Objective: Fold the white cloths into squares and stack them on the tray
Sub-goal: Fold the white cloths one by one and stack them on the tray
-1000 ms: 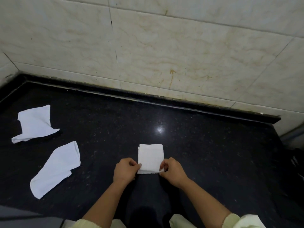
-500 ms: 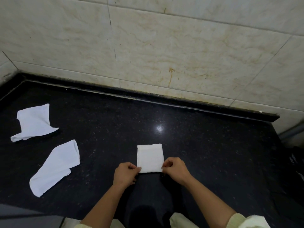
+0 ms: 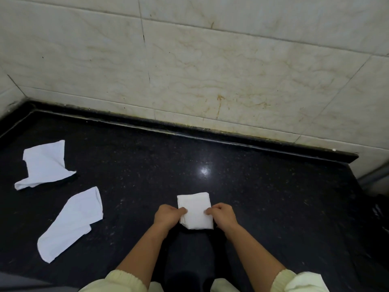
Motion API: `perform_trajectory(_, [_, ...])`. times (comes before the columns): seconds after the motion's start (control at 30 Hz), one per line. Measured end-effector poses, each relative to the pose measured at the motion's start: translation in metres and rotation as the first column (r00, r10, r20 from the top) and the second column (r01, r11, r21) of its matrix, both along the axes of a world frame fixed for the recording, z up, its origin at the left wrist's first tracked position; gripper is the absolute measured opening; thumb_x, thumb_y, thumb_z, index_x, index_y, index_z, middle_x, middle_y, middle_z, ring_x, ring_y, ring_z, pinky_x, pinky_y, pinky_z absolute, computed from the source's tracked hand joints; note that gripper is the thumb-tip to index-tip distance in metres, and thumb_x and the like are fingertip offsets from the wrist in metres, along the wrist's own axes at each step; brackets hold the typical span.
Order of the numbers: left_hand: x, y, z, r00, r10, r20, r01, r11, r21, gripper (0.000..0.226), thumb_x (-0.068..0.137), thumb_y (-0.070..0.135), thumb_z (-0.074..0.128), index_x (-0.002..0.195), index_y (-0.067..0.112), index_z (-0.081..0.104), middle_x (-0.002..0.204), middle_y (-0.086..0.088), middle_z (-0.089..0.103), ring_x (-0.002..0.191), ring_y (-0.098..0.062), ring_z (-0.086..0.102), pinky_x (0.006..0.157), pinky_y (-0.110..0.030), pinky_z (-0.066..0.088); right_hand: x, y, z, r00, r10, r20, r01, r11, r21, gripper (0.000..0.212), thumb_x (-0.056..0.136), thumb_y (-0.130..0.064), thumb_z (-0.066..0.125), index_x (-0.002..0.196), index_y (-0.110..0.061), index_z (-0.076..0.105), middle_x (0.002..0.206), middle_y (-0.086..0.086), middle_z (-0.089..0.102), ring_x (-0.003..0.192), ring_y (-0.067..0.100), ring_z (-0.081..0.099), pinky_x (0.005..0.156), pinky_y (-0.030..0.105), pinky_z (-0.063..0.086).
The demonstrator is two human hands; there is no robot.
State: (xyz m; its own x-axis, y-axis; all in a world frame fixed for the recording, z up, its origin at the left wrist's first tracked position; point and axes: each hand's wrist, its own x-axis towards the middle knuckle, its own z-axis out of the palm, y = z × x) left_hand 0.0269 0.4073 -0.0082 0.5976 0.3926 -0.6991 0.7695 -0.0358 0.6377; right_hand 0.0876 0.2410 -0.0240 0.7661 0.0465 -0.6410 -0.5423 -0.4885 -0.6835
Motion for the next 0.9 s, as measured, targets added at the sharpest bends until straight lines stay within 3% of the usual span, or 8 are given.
perform_trajectory(0.17, [-0.002, 0.002, 0.009, 0.996, 0.069, 0.049, -0.058, 0.981, -0.186, 0.012, 0.081, 0.011, 0.068, 0.09, 0.004, 0.069, 0.075, -0.007, 0.063, 0.062, -0.015, 0.056, 0.051, -0.02, 0.044, -0.005, -0.004, 0.014, 0.97, -0.182, -0.161, 0.213, 0.955, 0.207, 0.021, 0.08, -0.007, 0.063, 0.1, -0.003, 0.064, 0.1, 0.013, 0.067, 0.084, 0.024, 0.062, 0.061, 0.03, 0.051])
perform_trajectory(0.27, [-0.001, -0.002, 0.013, 0.994, 0.073, 0.077, -0.046, 0.951, -0.306, 0.017, 0.082, 0.003, 0.065, 0.098, 0.001, 0.067, 0.098, -0.012, 0.07, 0.082, -0.019, 0.066, 0.06, -0.024, 0.051, -0.011, -0.017, 0.022, 0.934, -0.24, -0.264, 0.32, 0.891, 0.321, 0.025, 0.08, -0.004, 0.061, 0.105, -0.002, 0.063, 0.104, 0.014, 0.069, 0.093, 0.028, 0.066, 0.067, 0.033, 0.053])
perform_trajectory(0.4, [0.003, -0.018, 0.016, 0.996, -0.009, 0.09, 0.046, 0.911, -0.409, 0.025, 0.082, 0.003, 0.062, 0.107, 0.01, 0.065, 0.104, -0.009, 0.071, 0.094, -0.021, 0.067, 0.067, -0.029, 0.052, -0.021, -0.044, 0.026, 0.895, -0.297, -0.332, 0.416, 0.825, 0.383, 0.029, 0.079, -0.004, 0.059, 0.107, -0.002, 0.065, 0.1, 0.012, 0.071, 0.091, 0.027, 0.067, 0.068, 0.033, 0.052])
perform_trajectory(0.5, [0.011, -0.038, 0.02, 0.988, -0.102, 0.113, 0.141, 0.89, -0.434, 0.032, 0.081, 0.004, 0.062, 0.11, 0.019, 0.065, 0.104, -0.005, 0.072, 0.097, -0.021, 0.068, 0.074, -0.032, 0.052, -0.028, -0.07, 0.032, 0.882, -0.323, -0.343, 0.449, 0.796, 0.406, 0.028, 0.078, -0.005, 0.057, 0.104, -0.006, 0.067, 0.095, 0.009, 0.071, 0.086, 0.023, 0.067, 0.065, 0.03, 0.051])
perform_trajectory(0.63, [0.022, -0.076, 0.032, 0.963, -0.203, 0.18, 0.262, 0.867, -0.423, 0.035, 0.08, 0.004, 0.063, 0.109, 0.023, 0.065, 0.104, -0.004, 0.073, 0.097, -0.021, 0.069, 0.073, -0.033, 0.054, -0.032, -0.115, 0.046, 0.875, -0.378, -0.302, 0.481, 0.742, 0.467, 0.029, 0.079, -0.001, 0.056, 0.105, -0.009, 0.065, 0.095, 0.01, 0.07, 0.09, 0.024, 0.066, 0.073, 0.035, 0.051])
perform_trajectory(0.73, [0.034, -0.11, 0.047, 0.93, -0.269, 0.25, 0.351, 0.851, -0.39, 0.037, 0.077, 0.003, 0.065, 0.108, 0.024, 0.065, 0.095, -0.003, 0.074, 0.086, -0.018, 0.07, 0.067, -0.032, 0.054, -0.029, -0.155, 0.065, 0.876, -0.414, -0.246, 0.481, 0.717, 0.505, 0.033, 0.08, 0.001, 0.056, 0.111, -0.011, 0.06, 0.093, 0.009, 0.068, 0.082, 0.021, 0.066, 0.067, 0.032, 0.052])
perform_trajectory(0.9, [0.054, -0.189, 0.081, 0.885, -0.327, 0.333, 0.444, 0.807, -0.389, 0.038, 0.077, 0.002, 0.067, 0.108, 0.024, 0.064, 0.09, -0.001, 0.074, 0.078, -0.014, 0.069, 0.069, -0.031, 0.055, -0.026, -0.237, 0.099, 0.872, -0.472, -0.129, 0.459, 0.699, 0.549, 0.036, 0.08, 0.002, 0.057, 0.114, -0.012, 0.058, 0.098, 0.01, 0.067, 0.08, 0.02, 0.064, 0.071, 0.036, 0.052])
